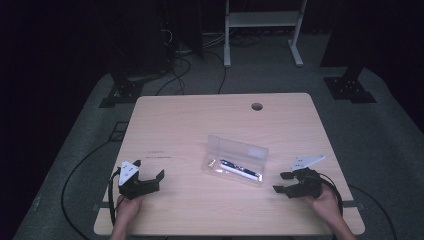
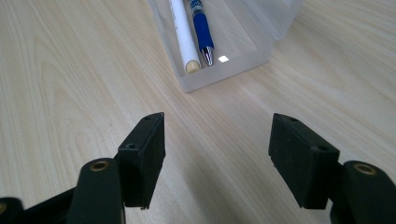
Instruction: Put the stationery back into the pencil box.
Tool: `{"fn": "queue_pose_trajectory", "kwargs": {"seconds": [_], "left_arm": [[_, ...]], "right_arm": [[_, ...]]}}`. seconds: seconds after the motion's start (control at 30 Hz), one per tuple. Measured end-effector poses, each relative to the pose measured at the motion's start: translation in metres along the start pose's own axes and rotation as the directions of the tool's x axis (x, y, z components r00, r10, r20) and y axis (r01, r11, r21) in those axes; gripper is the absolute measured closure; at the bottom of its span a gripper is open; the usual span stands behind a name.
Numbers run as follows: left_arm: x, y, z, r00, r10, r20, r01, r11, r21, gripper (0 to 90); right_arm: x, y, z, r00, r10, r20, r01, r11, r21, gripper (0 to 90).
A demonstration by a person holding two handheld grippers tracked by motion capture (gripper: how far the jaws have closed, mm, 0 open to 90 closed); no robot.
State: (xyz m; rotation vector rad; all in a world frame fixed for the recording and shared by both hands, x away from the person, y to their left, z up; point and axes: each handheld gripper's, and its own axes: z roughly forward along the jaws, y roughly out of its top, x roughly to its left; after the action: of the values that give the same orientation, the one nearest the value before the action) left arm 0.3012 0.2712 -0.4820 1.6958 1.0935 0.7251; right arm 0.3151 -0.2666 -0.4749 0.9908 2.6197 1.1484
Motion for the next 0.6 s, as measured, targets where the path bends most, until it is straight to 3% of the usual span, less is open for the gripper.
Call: {"fn": "queue_pose_trajectory", "kwargs": {"seconds": [0.6], "left_arm": [[0.000, 0.000, 0.000, 1.0000, 0.000, 0.000, 0.000, 1.0000, 0.002, 0.0]], "right_arm": [[-0.005, -0.020, -0.013, 0.9988, 0.047, 0.016, -0.046, 0.999, -0.011, 35.7]]}}
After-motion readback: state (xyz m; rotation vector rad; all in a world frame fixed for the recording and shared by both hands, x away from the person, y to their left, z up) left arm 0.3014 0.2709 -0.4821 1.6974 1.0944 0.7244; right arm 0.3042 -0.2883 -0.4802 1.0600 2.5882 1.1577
